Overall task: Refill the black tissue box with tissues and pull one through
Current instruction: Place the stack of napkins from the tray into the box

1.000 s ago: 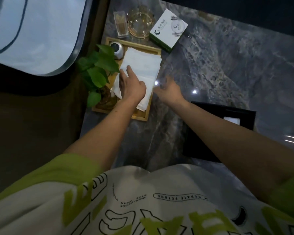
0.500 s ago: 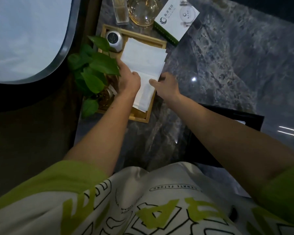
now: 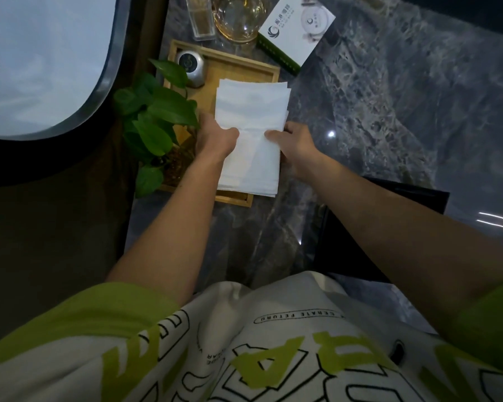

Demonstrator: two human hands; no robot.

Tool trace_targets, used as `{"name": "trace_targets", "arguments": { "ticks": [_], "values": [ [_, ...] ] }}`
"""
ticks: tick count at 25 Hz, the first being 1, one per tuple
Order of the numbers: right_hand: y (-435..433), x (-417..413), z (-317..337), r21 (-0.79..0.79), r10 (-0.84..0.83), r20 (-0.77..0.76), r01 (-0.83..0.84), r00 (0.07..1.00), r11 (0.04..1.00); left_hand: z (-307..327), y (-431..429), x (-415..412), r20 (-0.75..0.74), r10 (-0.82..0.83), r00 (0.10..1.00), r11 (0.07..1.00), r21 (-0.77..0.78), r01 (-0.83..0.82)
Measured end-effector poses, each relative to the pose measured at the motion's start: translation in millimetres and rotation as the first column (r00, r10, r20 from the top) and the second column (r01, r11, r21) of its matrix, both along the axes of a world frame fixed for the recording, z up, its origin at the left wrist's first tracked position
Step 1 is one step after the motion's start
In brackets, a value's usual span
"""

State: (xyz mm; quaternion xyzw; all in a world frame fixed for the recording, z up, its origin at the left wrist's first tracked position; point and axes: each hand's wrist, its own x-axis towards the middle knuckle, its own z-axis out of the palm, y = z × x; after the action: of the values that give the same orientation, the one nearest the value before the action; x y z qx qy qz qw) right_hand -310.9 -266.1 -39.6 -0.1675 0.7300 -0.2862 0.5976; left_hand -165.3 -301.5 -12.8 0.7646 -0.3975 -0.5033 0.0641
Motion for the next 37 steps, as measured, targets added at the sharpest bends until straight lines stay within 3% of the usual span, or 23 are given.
{"name": "trace_targets", "arguments": {
  "ticks": [4,10,15,19,24,30,37],
  "values": [
    [9.3,-9.4,3.8,-0.035,0.075,0.035,-0.074,0.997,0.997,-1.8,8.9,5.2,-0.092,0.050,0.995,0.997,0.058,-0.045],
    [34.8,-21.2,25.0,-0.180,0.011,0.167,0.019,0.986,0.983,7.0,32.2,6.7,-0.275,0.092,0.957,0.993,0.094,-0.069],
    [62.9,-32.7,63.1,-0.257,0.072,0.285,0.004,0.956,0.966,28.4,52.1,13.8,-0.527,0.260,0.809,0.941,0.325,-0.090],
    [96.0,-43.1,80.3,-0.272,0.067,0.453,0.066,0.889,0.960,28.6,73.1,24.7,-0.692,0.247,0.679,0.894,0.432,0.115],
    [135.0,-58.8,92.2,-0.260,-0.004,0.450,0.135,0.893,0.956,31.5,101.7,4.8,-0.793,0.161,0.587,0.921,0.335,0.200],
    [172.7,-90.8,101.4,-0.292,-0.043,0.418,0.180,0.907,0.939,44.9,125.2,-22.8,-0.794,-0.051,0.605,0.955,0.139,0.262],
    [213.6,-130.3,101.7,-0.301,-0.002,0.383,0.127,0.924,0.945,50.7,168.7,-58.0,-0.768,-0.080,0.635,0.969,0.090,0.231]
  ]
}}
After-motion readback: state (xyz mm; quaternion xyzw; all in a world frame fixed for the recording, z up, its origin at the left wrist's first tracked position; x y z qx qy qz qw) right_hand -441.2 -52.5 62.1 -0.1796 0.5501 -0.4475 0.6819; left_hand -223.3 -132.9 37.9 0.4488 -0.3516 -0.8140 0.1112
